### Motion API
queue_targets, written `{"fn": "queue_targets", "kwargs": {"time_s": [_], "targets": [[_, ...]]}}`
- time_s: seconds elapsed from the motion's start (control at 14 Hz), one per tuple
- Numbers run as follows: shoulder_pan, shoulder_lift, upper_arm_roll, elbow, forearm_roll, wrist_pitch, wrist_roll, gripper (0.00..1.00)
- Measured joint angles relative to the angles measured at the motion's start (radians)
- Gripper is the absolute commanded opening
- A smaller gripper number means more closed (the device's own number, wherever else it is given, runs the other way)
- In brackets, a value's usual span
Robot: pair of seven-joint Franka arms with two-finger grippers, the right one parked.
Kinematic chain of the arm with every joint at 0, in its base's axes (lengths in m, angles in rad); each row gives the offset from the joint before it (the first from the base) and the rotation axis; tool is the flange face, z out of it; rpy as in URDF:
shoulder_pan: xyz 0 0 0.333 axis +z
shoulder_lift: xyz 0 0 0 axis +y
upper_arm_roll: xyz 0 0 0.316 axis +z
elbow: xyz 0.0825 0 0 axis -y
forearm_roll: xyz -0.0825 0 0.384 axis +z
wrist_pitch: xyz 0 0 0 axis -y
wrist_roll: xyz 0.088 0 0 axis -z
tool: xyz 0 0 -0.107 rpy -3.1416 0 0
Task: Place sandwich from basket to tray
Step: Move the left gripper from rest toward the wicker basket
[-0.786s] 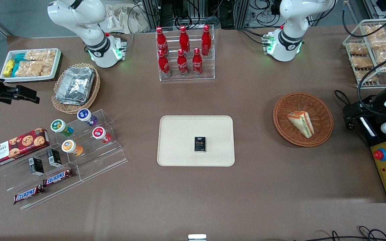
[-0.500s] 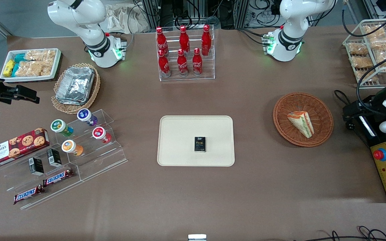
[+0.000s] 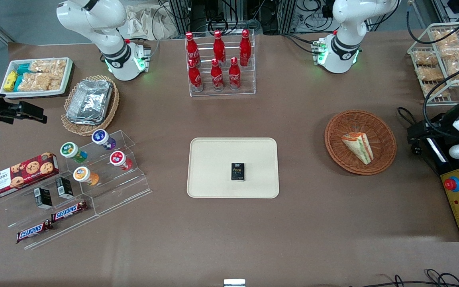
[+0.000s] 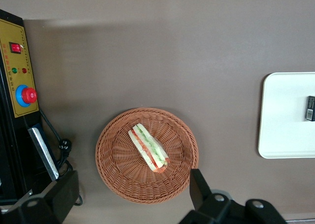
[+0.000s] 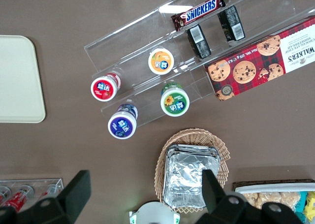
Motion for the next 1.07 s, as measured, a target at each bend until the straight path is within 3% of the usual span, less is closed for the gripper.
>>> {"fn": "queue_targets", "kwargs": {"time_s": [0.43, 0.71, 0.86, 1.07], "targets": [[0.002, 0.0, 0.001, -0.009, -0.002, -0.067, -0.013, 0.99], [0.003, -0.016, 0.003, -0.072, -0.01, -0.076, -0.258, 1.0], [0.004, -0.053, 0.026, -0.167, -0.018, 0.006, -0.369, 1.0], [0.006, -0.173, 0.075, -0.452, -0.031, 0.251, -0.404, 1.0]]}}
